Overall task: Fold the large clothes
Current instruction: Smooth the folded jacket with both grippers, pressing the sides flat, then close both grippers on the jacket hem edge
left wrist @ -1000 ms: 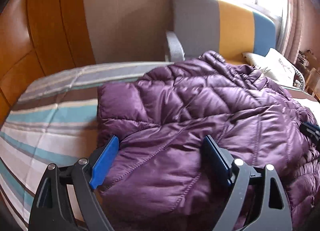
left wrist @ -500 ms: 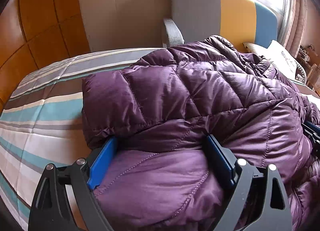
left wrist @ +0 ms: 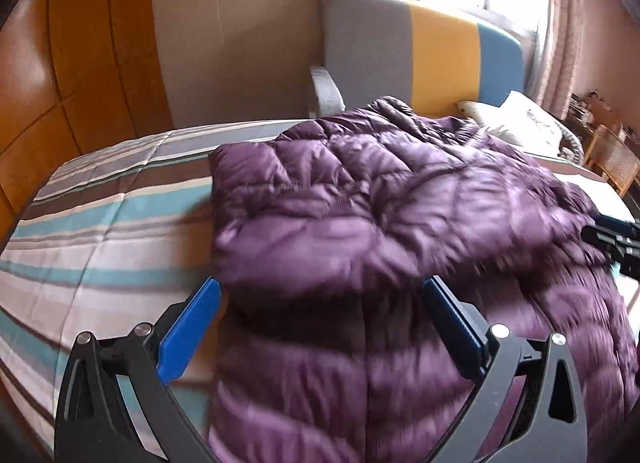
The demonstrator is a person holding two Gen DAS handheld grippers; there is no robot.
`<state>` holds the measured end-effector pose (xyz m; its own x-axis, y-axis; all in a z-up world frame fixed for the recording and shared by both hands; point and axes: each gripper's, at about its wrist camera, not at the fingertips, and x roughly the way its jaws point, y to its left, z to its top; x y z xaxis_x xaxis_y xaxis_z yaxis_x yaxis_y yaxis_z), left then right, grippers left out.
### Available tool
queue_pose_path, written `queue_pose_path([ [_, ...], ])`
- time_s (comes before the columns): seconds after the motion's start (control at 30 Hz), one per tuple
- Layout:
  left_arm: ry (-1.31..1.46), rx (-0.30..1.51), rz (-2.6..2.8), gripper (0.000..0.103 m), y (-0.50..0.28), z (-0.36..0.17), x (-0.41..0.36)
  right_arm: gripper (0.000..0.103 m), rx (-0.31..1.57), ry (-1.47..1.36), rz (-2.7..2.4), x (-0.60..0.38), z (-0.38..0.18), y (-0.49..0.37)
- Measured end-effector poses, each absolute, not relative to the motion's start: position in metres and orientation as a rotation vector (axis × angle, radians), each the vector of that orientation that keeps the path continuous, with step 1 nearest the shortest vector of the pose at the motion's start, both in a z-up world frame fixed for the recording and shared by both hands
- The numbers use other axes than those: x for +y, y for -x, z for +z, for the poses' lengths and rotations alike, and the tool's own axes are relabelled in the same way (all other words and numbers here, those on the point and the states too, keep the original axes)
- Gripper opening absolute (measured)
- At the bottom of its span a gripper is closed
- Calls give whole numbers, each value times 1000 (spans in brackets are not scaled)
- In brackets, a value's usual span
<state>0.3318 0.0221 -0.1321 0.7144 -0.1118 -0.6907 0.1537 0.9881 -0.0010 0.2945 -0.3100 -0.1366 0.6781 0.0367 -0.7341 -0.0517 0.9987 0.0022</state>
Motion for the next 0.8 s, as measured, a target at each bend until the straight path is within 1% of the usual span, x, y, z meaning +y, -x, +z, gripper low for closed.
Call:
queue_pose_path([
  [0.3, -96, 774, -185, 101, -251, -143, 35, 64, 823, 22, 54, -316, -131, -232],
  [0.57, -43, 800, -202, 99, -210, -153, 57, 64, 843, -16, 54, -331, -136, -182],
  [0.6, -30, 807, -205, 97, -206, -154, 60, 64, 849, -20, 54, -334, -137, -176],
  [0.63, -22, 813, -210, 92, -202, -155, 62, 64, 853, -22, 55, -336, -138, -171],
  [0.73, -29, 825, -217, 83, -192, -157, 65, 61, 870, -36, 50, -346, -142, -152],
  [0.77, -37, 830, -220, 81, -189, -157, 65, 60, 878, -46, 47, -350, -143, -147],
  [0.8, -42, 834, -225, 78, -186, -158, 66, 57, 891, -64, 42, -357, -145, -138],
])
